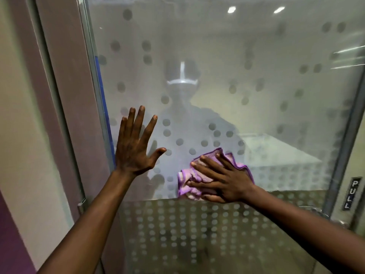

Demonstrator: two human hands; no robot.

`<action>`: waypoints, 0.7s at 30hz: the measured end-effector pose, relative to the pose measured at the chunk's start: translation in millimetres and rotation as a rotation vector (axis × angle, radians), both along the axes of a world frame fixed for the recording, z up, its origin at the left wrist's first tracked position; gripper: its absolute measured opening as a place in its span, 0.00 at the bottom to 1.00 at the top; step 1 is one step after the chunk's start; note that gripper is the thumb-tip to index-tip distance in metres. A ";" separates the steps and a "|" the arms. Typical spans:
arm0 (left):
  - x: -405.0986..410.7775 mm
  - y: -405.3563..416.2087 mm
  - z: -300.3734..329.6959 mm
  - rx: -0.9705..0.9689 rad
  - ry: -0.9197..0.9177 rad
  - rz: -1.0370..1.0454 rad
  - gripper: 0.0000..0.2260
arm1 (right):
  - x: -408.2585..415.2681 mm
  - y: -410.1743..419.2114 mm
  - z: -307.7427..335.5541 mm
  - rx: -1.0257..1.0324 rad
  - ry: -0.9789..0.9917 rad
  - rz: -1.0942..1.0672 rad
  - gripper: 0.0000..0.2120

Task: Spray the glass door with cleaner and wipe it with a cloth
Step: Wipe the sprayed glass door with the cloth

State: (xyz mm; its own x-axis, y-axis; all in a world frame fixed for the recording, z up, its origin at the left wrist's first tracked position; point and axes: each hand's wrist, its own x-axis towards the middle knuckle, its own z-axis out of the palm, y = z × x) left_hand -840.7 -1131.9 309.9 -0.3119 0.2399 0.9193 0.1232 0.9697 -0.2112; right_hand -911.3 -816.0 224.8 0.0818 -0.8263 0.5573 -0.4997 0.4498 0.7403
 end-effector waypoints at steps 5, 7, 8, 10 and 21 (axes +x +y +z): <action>-2.3 3.9 -3.6 -0.033 0.048 0.052 0.39 | -18.3 79.3 23.0 -0.507 0.013 -0.130 0.31; -2.8 6.7 -4.5 -0.037 0.062 0.048 0.39 | -24.1 108.1 23.2 -0.853 -0.073 -0.215 0.32; -3.1 7.1 -5.3 -0.036 0.066 0.044 0.40 | -26.9 116.9 19.9 -1.051 -0.126 -0.237 0.32; -4.3 8.5 -6.1 -0.032 0.071 0.032 0.40 | -31.3 122.9 10.5 -1.404 -0.194 -0.284 0.29; -3.1 10.3 -8.1 0.006 0.072 -0.043 0.40 | 11.4 -10.7 -75.9 -1.647 -0.637 -0.202 0.27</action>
